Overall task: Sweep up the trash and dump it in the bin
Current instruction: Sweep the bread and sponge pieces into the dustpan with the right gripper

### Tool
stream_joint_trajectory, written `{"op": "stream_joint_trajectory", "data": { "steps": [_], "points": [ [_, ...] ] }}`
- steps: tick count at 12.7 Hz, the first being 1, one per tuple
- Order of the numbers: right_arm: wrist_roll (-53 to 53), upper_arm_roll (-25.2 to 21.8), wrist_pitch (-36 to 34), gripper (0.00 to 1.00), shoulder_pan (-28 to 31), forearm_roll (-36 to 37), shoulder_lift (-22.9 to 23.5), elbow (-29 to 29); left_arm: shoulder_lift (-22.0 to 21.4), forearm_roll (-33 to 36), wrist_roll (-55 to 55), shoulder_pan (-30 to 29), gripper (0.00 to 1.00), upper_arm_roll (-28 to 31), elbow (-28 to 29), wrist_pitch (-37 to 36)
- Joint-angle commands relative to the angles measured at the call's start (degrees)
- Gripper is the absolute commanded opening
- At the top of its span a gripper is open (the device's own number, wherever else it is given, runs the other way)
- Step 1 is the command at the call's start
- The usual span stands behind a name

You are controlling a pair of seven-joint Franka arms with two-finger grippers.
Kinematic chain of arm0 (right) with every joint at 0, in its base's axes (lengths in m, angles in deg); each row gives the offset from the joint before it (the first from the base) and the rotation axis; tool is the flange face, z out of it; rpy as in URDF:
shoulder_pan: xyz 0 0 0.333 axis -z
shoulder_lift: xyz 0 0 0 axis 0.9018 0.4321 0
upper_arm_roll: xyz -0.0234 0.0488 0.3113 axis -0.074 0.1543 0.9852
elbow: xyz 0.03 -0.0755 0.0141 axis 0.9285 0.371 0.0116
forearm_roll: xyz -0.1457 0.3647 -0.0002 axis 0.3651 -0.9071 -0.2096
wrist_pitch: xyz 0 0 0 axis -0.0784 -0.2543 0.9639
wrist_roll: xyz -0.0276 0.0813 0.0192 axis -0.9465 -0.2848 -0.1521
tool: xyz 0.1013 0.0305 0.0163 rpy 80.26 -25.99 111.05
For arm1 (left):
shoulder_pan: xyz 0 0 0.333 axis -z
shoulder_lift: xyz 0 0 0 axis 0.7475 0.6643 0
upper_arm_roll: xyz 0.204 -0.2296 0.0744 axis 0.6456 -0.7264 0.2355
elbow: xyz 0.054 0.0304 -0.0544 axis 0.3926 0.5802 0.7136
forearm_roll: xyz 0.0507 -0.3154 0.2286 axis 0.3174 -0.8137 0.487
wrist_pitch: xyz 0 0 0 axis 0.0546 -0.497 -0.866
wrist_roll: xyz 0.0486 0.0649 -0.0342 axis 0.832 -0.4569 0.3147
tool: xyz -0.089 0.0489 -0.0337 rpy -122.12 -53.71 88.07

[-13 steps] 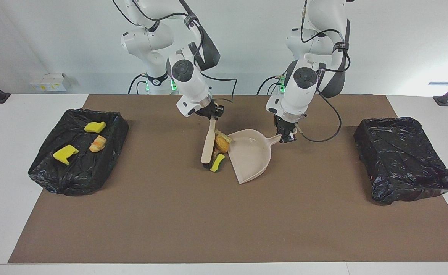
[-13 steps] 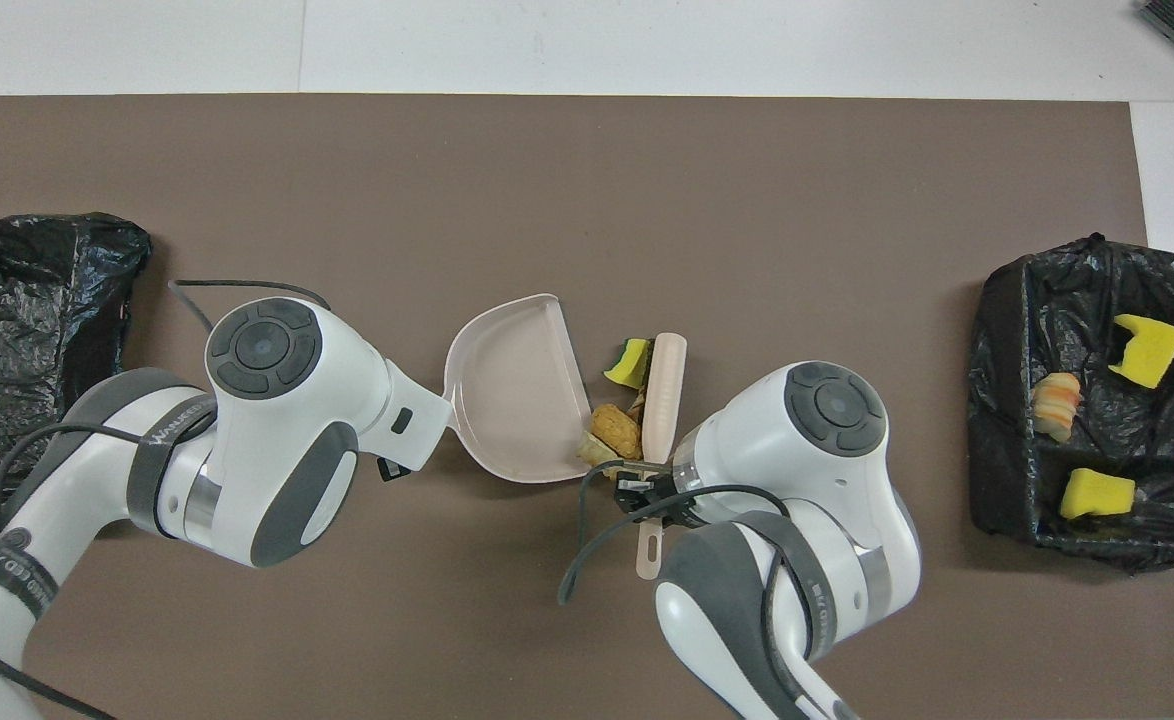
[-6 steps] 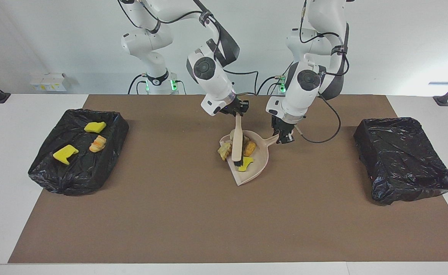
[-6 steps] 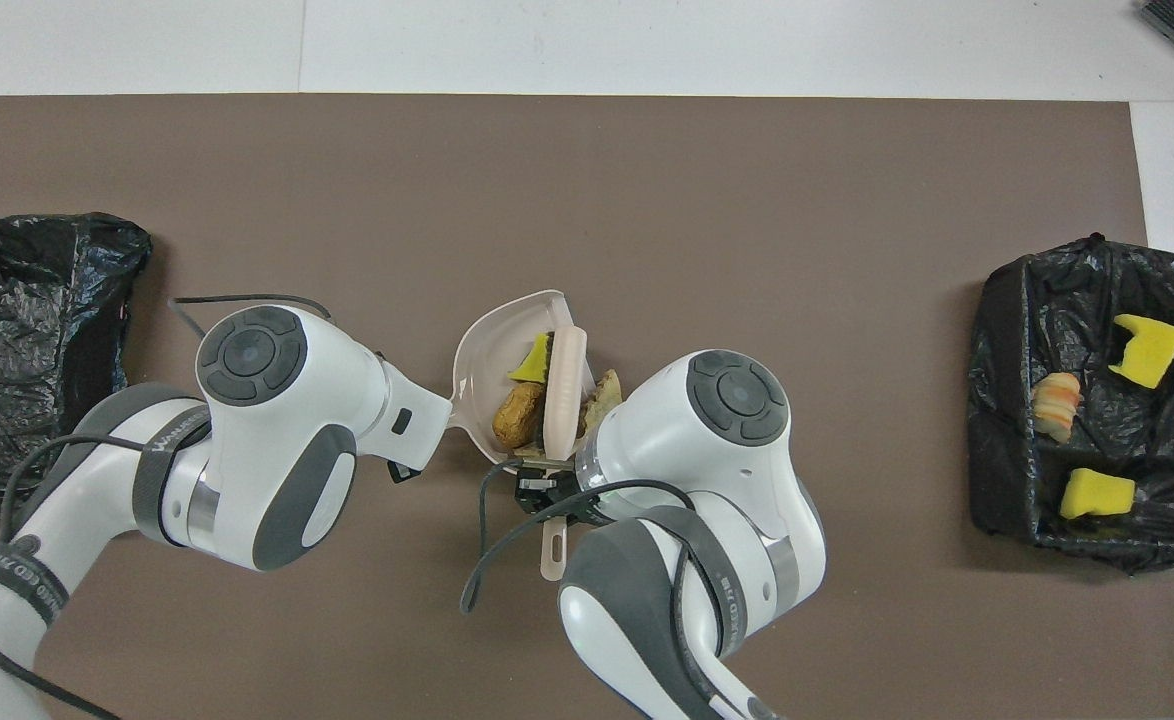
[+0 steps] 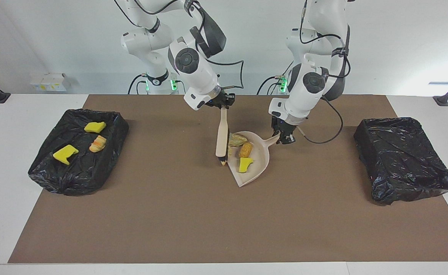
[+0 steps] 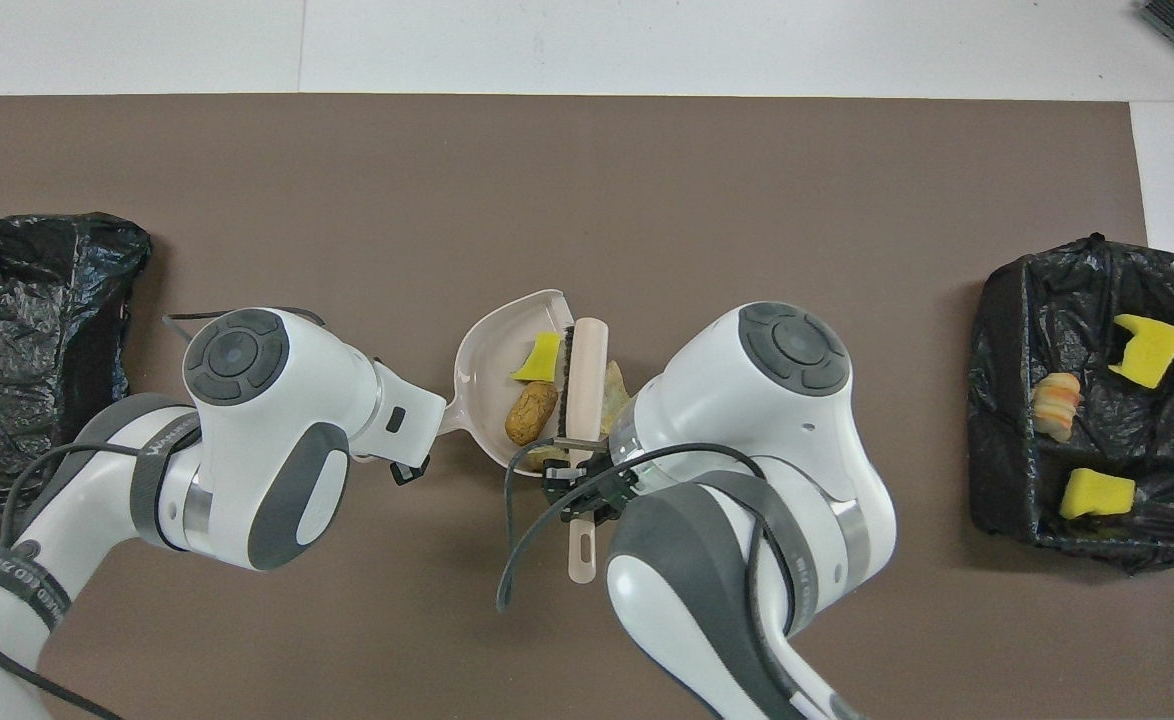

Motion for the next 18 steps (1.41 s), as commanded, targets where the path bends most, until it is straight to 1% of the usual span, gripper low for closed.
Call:
{"op": "stream_joint_trajectory", "data": {
  "steps": [1, 3, 8, 9, 10, 12, 14, 16, 17, 18],
  "points": [
    [3.0, 0.45, 0.39, 0.0, 1.81, 6.98, -3.18, 6.29, -1.8, -4.67, 0.38, -2.18, 0.0, 0.08, 1.78, 1.25],
    [8.37, 0.45, 2.92, 0.0, 1.99, 10.07, -3.45, 10.43, -2.06, -4.95, 0.38, -3.15, 0.0, 0.08, 1.69, 1.08],
    [14.09, 0.72, 8.03, 0.0, 0.94, 10.52, -1.35, 11.68, -2.42, -4.86, -0.41, -2.28, 0.0, 0.08, 2.22, 1.52],
    [14.28, 0.98, 8.91, 0.0, 0.68, 10.52, -0.82, 11.68, -2.42, -4.77, -0.5, -2.02, 0.0, 0.08, 2.22, 1.52],
    [14.63, 0.89, 9.61, 0.0, -0.81, 10.44, -0.47, 11.51, -2.5, -4.77, -0.41, -2.01, 0.0, 0.17, 2.31, 1.52],
    [16.64, 1.16, 10.15, 0.0, -1.17, 9.38, -0.12, 10.8, -2.5, -4.77, -0.33, -2.01, 0.0, 0.08, 2.31, 1.61],
    [17.27, 1.77, 12.86, 0.0, -3.35, 4.4, -0.11, 10.71, -2.42, -4.77, -0.33, -2.01, 0.0, 0.08, 2.31, 1.69],
    [18.76, 1.95, 12.96, 0.0, -5.38, 3.23, 0.41, 8.53, -2.42, -4.77, -0.15, -2.01, 0.0, 0.17, 2.31, 1.78],
    [19.02, 1.95, 13.4, 0.0, -6.35, 1.4, 0.85, 7.38, -2.42, -4.77, 0.02, -2.01, 0.0, 0.08, 2.31, 1.78],
    [19.2, 1.95, 14.1, 0.0, -6.79, -3.05, 1.11, 6.94, -2.42, -4.86, 0.37, -2.1, 0.0, 0.17, 2.31, 1.96]
  ]
}}
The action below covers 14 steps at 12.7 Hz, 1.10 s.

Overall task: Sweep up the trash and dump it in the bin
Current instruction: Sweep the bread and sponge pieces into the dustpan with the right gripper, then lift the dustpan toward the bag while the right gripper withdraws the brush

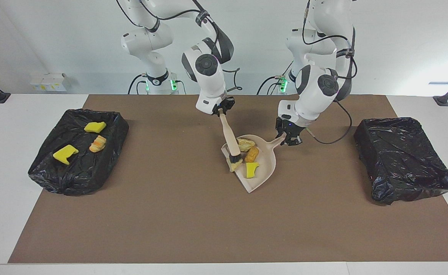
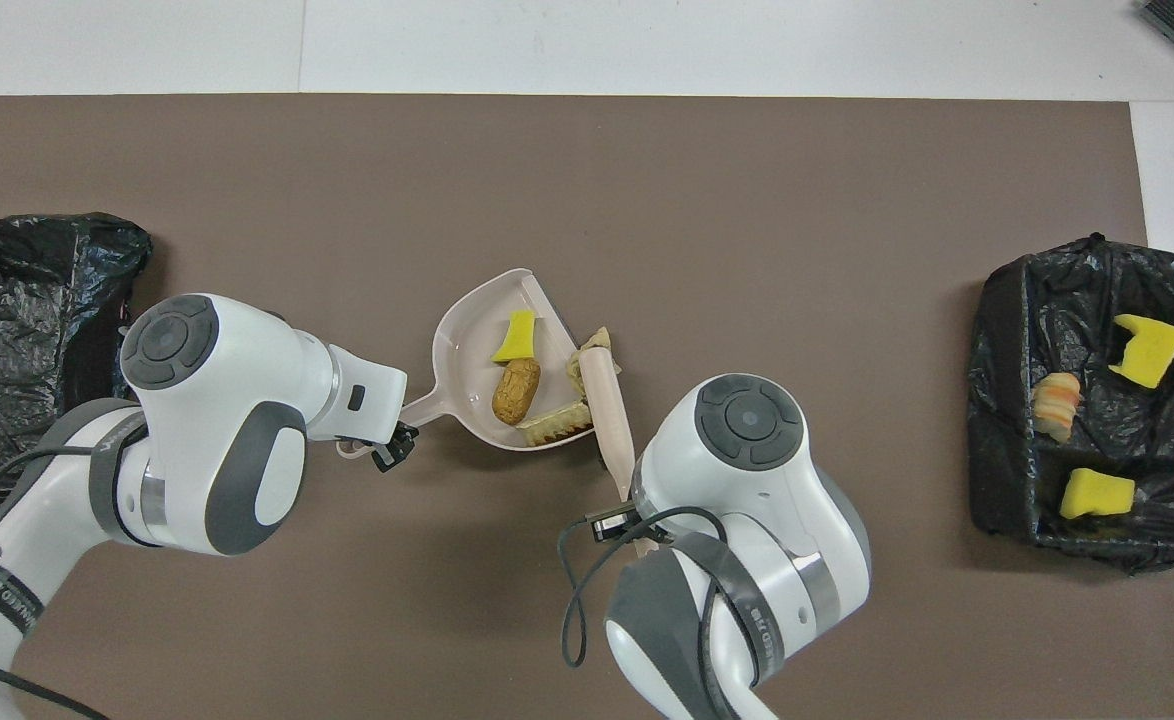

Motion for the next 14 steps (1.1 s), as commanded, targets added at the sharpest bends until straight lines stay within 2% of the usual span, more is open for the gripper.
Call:
{"op": "stream_joint_trajectory", "data": {
  "steps": [1, 3, 6, 9, 12, 14],
  "points": [
    [3.42, 0.33, 1.5, 0.0, -0.59, -6.72, 1.13, -2.18, -2.14, -1.23, 0.53, 0.64, 0.0, 0.32, 1.94, 2.36],
    [3.86, 0.16, -0.76, 0.0, 0.37, -6.47, 0.0, -3.76, -2.05, -1.32, 0.79, 0.11, 0.0, 0.32, 1.85, 2.98],
    [6.41, -0.46, -11.99, 0.0, 5.81, -6.03, -2.64, -7.62, -3.1, -1.32, 3.15, -0.42, 0.0, 0.4, 1.85, 1.5],
    [4.4, -0.81, -17.73, 0.0, 8.46, 1.06, -5.88, -8.52, -4.93, -1.32, 7.55, -2.69, 0.0, 0.49, 1.76, 0.97],
    [-8.15, -0.11, -16.17, 0.0, 7.68, 4.69, -8.44, -4.83, -9.77, -0.88, 12.48, -8.48, 0.0, 0.58, 1.15, -3.16],
    [-11.93, -0.02, -11.54, 0.0, 3.13, 5.39, -10.02, 1.03, -12.93, -0.35, 12.4, -13.67, 0.0, 0.67, 0.19, -5.79]
  ]
}}
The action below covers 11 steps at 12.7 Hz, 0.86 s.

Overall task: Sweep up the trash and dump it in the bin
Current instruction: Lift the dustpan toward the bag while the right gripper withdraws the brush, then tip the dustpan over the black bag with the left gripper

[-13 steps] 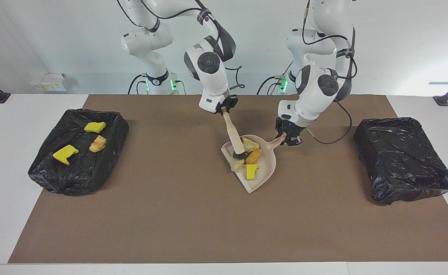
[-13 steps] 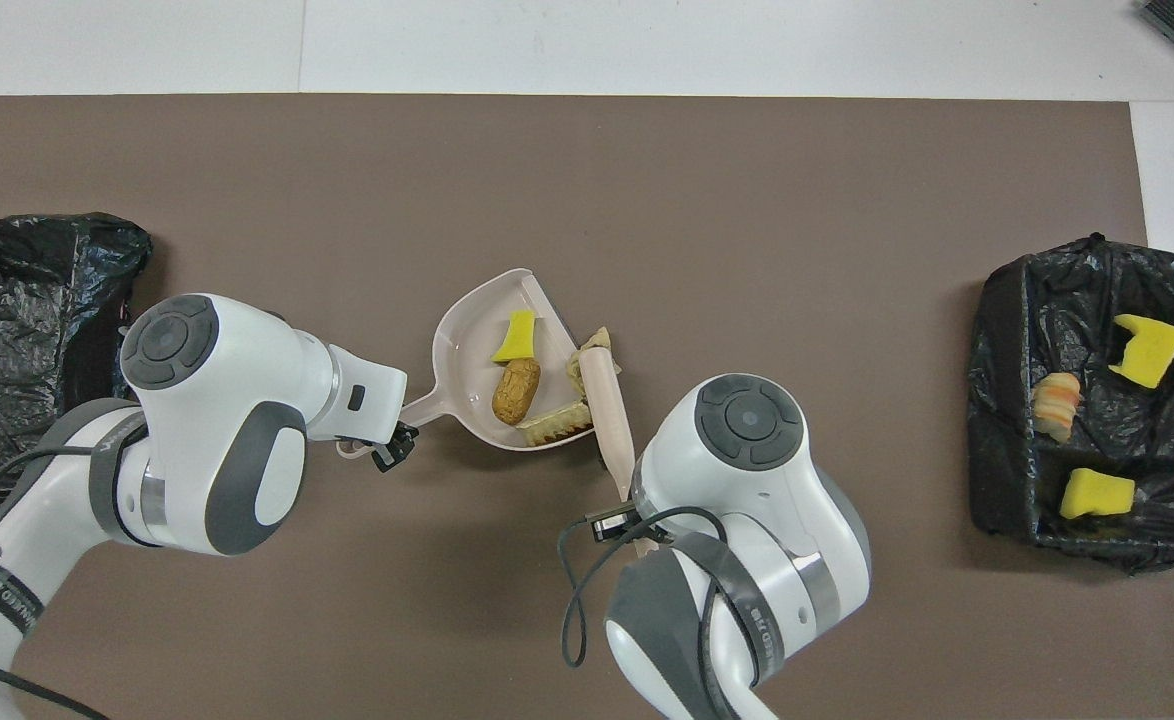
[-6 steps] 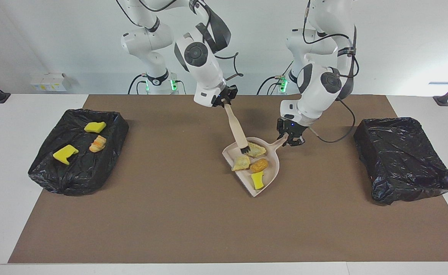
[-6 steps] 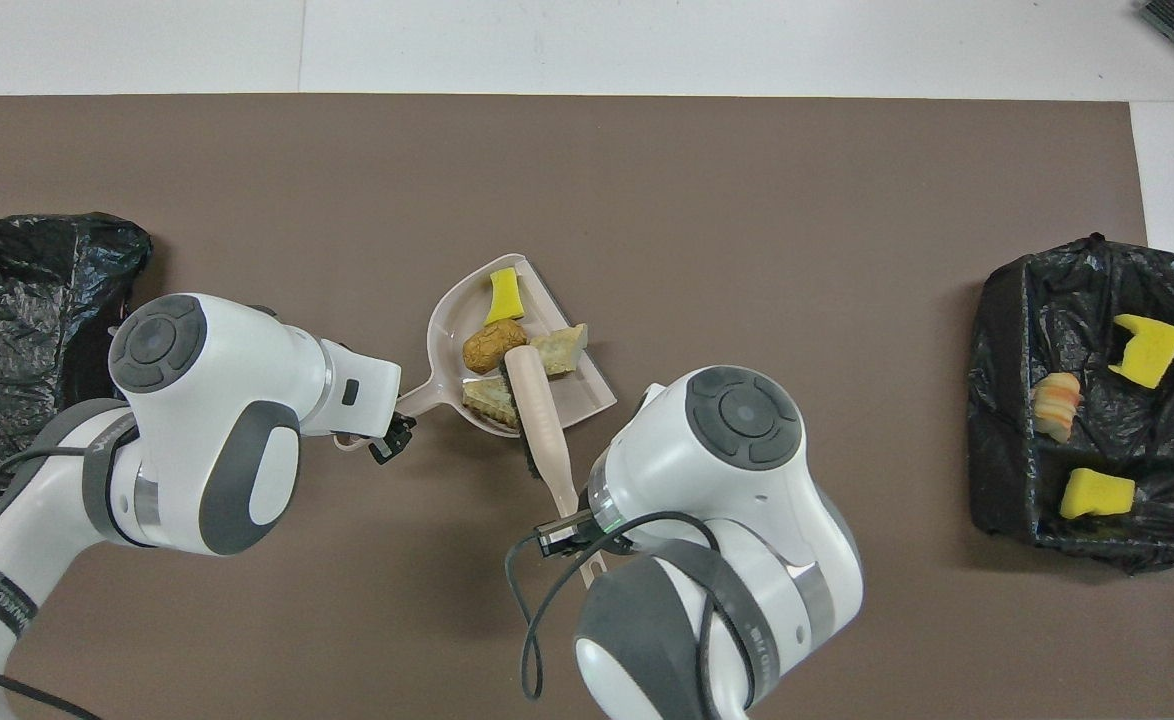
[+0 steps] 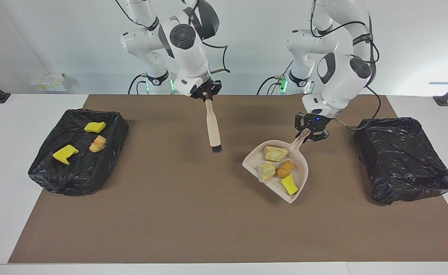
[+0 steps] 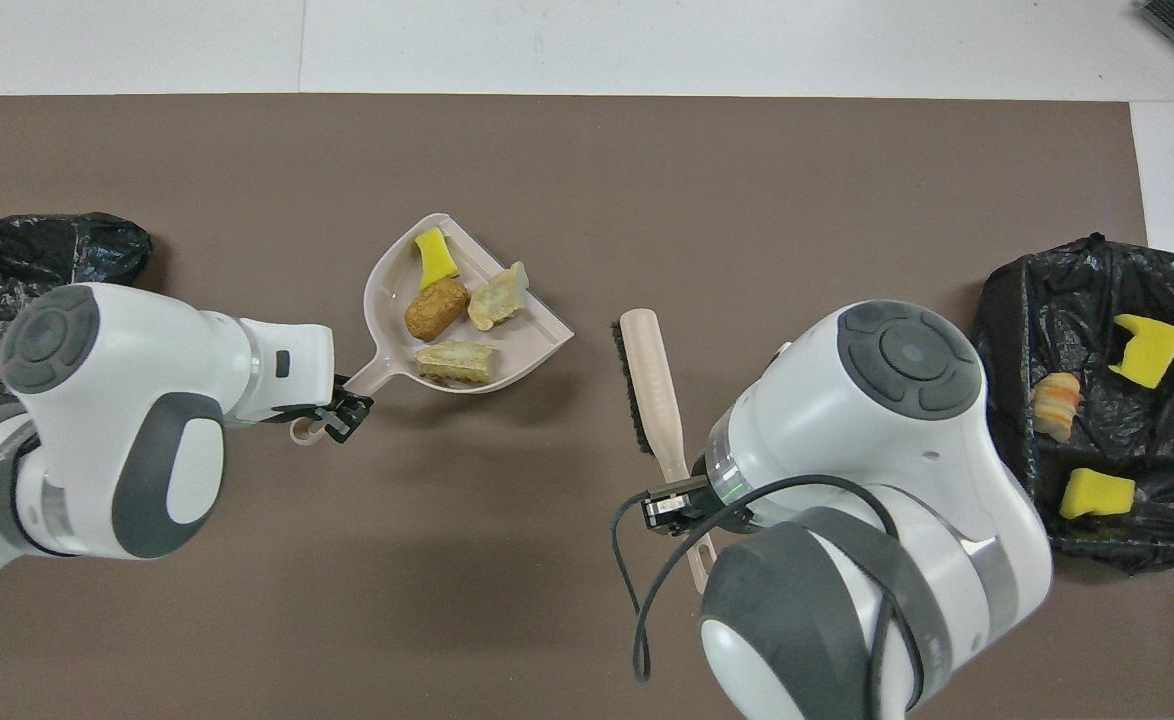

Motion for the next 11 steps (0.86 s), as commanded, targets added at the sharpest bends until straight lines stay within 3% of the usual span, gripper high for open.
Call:
{"op": "stream_joint_trajectory", "data": {
  "steps": [1, 4, 6, 11],
  "points": [
    [-7.65, 0.59, 7.7, 0.0, -4.86, 1.49, -3.76, 9.22, -5.32, 0.67, 0.78, -7.04, 0.0, -0.01, -0.89, -6.25],
    [-15.48, 0.59, 15.78, 0.0, -13.38, 1.67, -3.94, 15.65, -4.72, 4.63, 1.49, -21.43, 0.0, -0.09, -7.4, -16.63],
    [-17.34, 0.59, 21.66, 0.0, -16.12, 1.67, -3.68, 18.9, -4.72, 7.26, -3.75, -28.74, 0.0, 0.17, -8.28, -17.27],
    [-24.38, 0.59, 30.31, 0.0, -21.05, 4.31, 1.76, 20.85, 1.69, 14.11, -9.4, -38.35, 0.0, 0.43, -20.13, -20.69]
  ]
}}
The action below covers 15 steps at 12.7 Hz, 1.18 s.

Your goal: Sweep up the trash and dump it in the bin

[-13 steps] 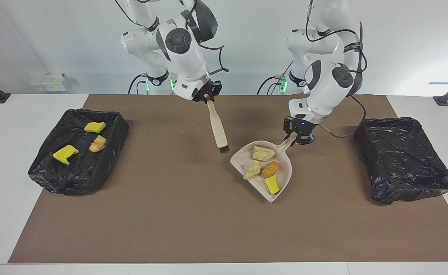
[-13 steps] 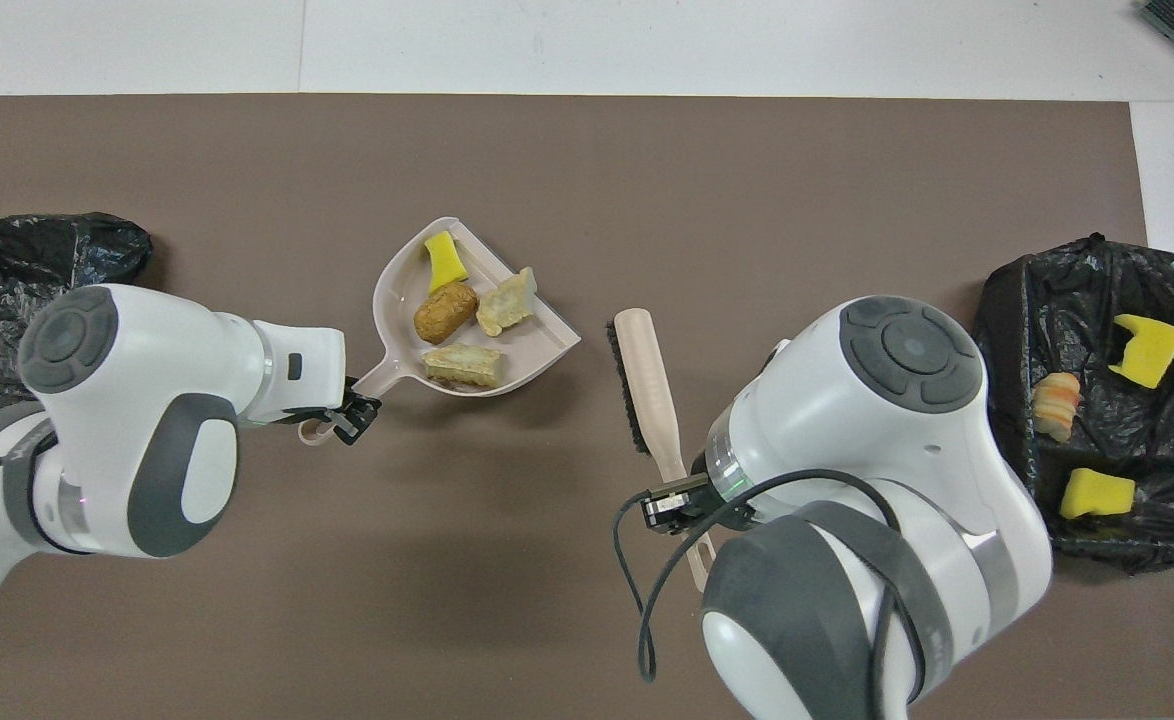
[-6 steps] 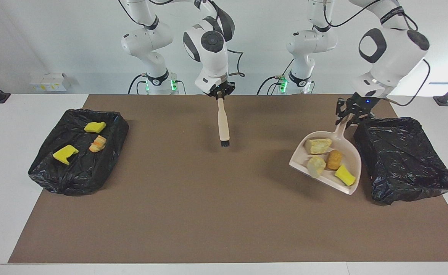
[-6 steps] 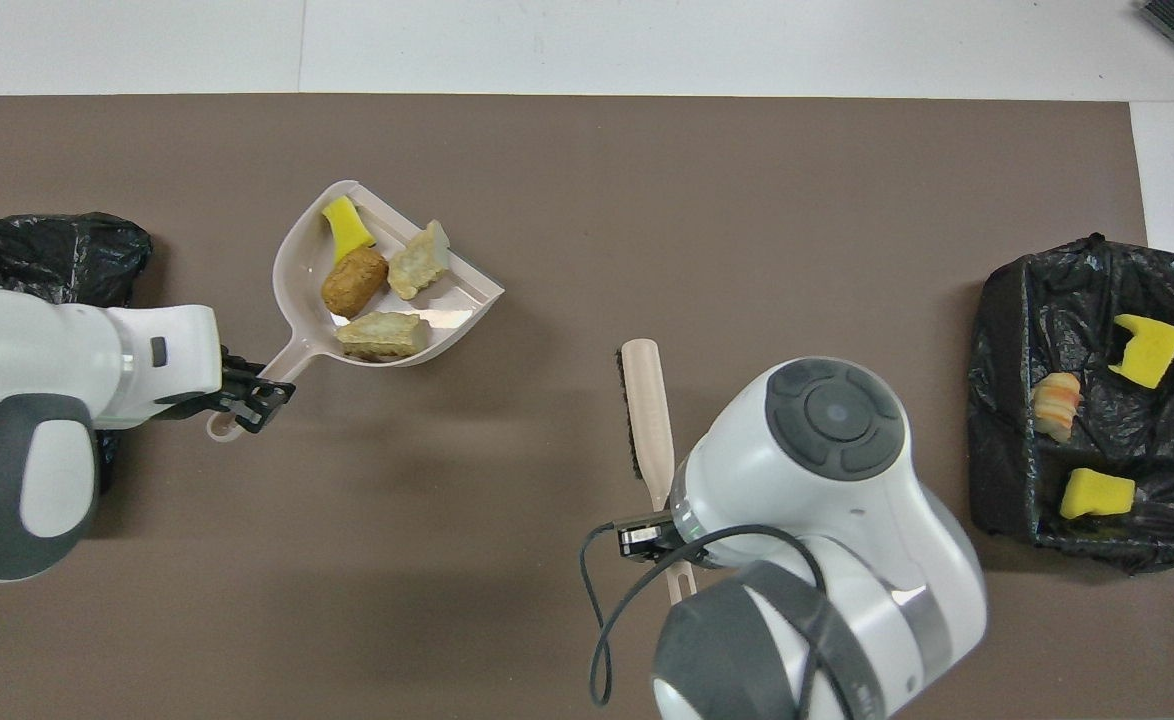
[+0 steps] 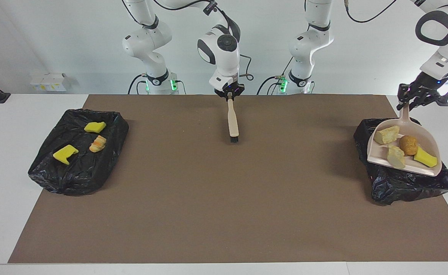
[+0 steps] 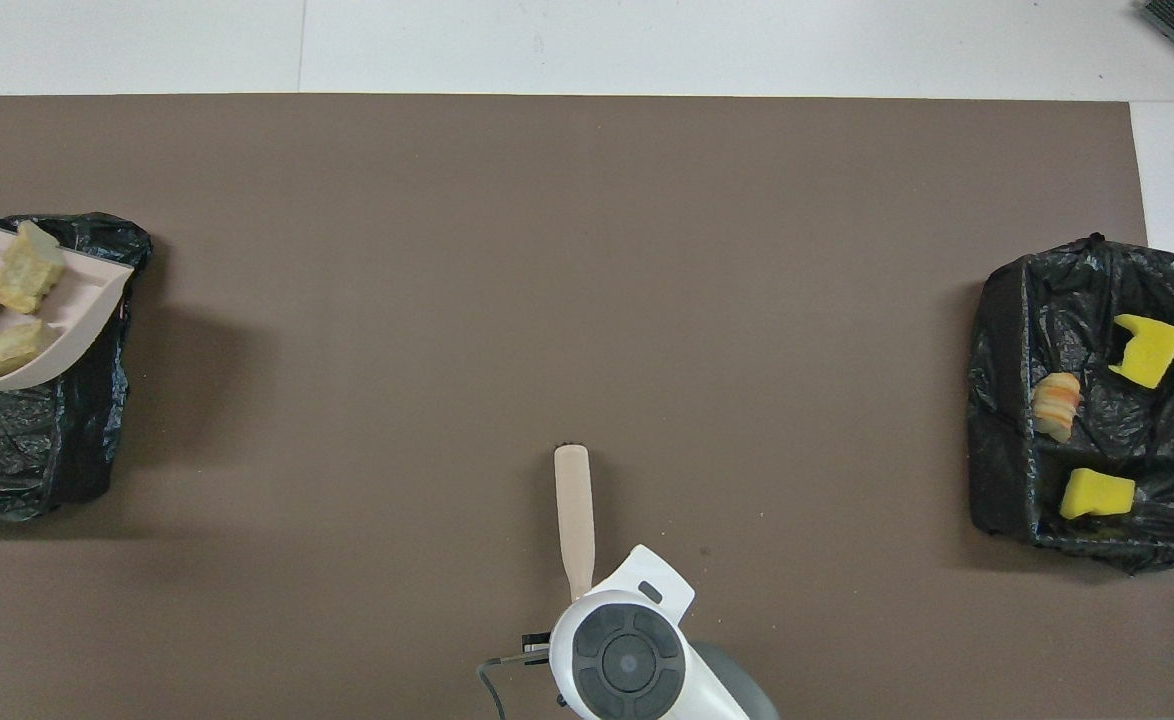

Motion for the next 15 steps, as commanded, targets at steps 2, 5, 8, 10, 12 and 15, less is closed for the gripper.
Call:
{"op": "stream_joint_trajectory", "data": {
  "steps": [2, 5, 8, 10, 12, 15],
  "points": [
    [-3.07, -0.23, 0.09, 0.53, -0.51, 2.0, 1.51, -0.77, 5.37, 7.75, -3.76, -3.8, 0.0, -0.96, -8.73, -4.71],
    [-2.72, -0.58, -9.37, 1.0, 0.8, 4.19, 1.33, -7.78, 5.64, 18.49, -4.65, -2.92, 0.0, -1.14, -9.0, -7.35],
    [-0.19, -0.58, -19.14, 1.0, 4.05, 6.91, 1.42, -16.04, 5.99, 29.37, -10.87, -0.4, 0.0, -1.75, -10.05, -8.05],
    [4.9, -0.67, -25.11, 1.0, 7.38, 7.44, 1.16, -20.62, 6.78, 37.02, -11.15, 4.09, 0.0, -1.75, -10.84, -9.63],
    [10.26, -0.67, -31.7, 1.0, 10.64, 8.49, 1.51, -25.88, 6.87, 42.3, -11.77, 7.26, 0.0, -1.75, -11.54, -11.3],
    [20.35, -0.85, -39.27, 1.0, 17.4, 9.29, 1.33, -33.01, 7.75, 49.51, -15.69, 9.99, 0.0, -1.75, -12.68, -11.22]
  ]
}}
